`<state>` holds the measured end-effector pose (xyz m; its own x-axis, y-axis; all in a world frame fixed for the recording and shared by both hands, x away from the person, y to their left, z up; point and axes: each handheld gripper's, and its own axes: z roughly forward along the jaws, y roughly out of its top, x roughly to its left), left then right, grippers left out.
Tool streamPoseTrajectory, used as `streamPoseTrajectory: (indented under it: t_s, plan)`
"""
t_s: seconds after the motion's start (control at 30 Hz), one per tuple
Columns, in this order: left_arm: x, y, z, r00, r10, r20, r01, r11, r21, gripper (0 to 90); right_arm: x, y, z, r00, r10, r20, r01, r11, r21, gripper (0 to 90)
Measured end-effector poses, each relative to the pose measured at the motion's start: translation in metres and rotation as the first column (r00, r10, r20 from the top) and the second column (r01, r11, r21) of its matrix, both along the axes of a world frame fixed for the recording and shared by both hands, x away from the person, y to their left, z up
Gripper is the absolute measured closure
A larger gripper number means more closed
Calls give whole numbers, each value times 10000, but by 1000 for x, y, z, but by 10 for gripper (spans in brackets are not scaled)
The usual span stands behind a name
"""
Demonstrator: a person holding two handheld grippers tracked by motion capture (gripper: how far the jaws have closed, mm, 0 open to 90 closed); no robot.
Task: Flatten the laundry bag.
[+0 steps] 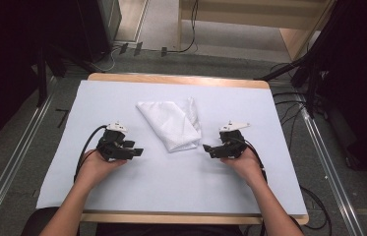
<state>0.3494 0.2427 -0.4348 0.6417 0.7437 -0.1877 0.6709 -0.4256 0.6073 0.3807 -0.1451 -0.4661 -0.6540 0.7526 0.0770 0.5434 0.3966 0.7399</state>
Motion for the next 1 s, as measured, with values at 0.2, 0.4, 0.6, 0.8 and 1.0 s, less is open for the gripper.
streamPoseTrajectory:
  t_s: [0.2, 0.4, 0.6, 0.8, 1.0]
  plan:
    - [3, 1, 2, 9992, -140, 363, 145, 9998, -138, 377, -9, -5, 2, 10000, -20, 65, 20, 10000, 18, 200]
    - [6, 2, 2, 9996, -120, 244, 128, 9993, -353, 356, -15, -10, 3, 9999, 5, 112, -7, 9999, 169, 276]
    - [10, 3, 1, 9999, -106, 123, 111, 9987, -488, 353, -19, -12, 4, 9997, 92, -208, -85, 9994, 342, 351]
    - [12, 1, 2, 9998, -204, 56, 206, 9990, -409, 359, -22, -14, 5, 9994, -60, -345, 74, 9991, 413, 387]
    - [11, 0, 2, 9996, -282, 0, 282, 9987, -421, 360, -23, -12, 7, 9982, -83, -592, 113, 9987, 501, 437]
